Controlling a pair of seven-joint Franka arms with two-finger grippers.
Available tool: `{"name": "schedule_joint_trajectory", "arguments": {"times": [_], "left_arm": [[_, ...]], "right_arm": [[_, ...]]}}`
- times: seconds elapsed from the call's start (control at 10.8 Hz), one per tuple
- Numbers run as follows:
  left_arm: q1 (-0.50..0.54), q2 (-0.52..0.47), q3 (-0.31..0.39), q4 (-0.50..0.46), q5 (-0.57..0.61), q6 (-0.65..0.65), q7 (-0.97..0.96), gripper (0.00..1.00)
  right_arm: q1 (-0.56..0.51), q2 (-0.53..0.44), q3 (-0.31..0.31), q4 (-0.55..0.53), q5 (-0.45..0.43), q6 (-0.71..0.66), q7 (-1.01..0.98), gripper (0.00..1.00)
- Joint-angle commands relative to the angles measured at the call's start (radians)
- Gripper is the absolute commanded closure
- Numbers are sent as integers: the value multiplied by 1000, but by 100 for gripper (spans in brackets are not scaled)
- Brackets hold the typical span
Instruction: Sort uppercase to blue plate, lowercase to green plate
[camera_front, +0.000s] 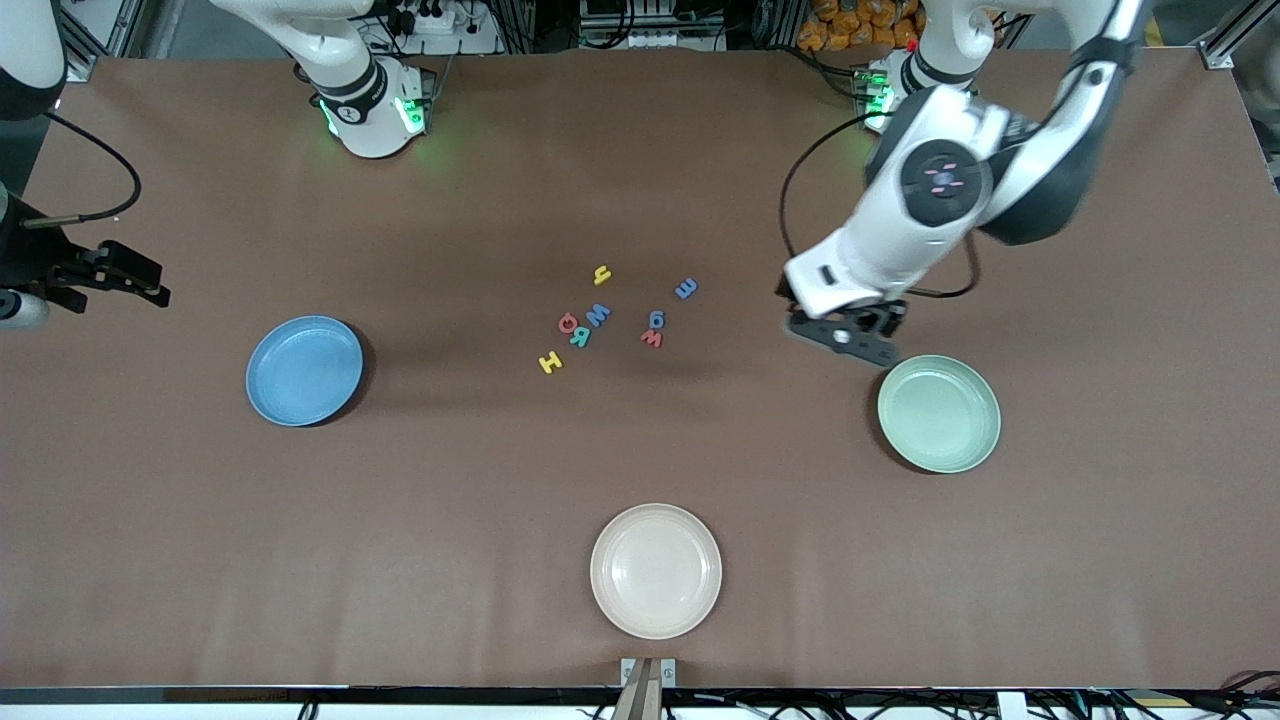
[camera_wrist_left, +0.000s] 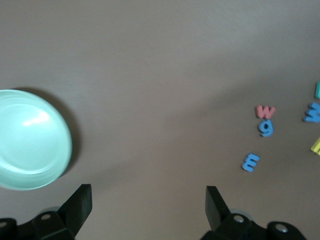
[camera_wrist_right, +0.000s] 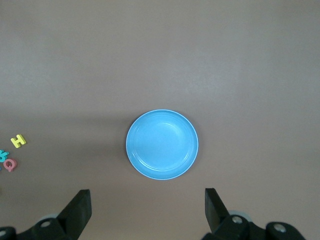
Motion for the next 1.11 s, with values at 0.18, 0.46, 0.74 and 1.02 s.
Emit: {"name": "schedule_joint_trajectory", "arguments": {"times": [0.18, 0.46, 0.74, 1.02], "left_arm": [[-150, 64, -1, -128, 6, 204, -20, 0], [-228, 146, 2, -164, 9, 342, -124, 0], [-247, 236, 1, -158, 93, 400, -174, 0], [-282, 304, 1, -161, 95, 475, -194, 1]], "right_arm": [[50, -9, 6, -21, 6, 6, 30, 0], [161, 3, 6, -37, 6, 16, 160, 0], [282, 9, 6, -160, 7, 165, 299, 0], [372, 44, 7, -283, 7, 366, 399, 0]]}}
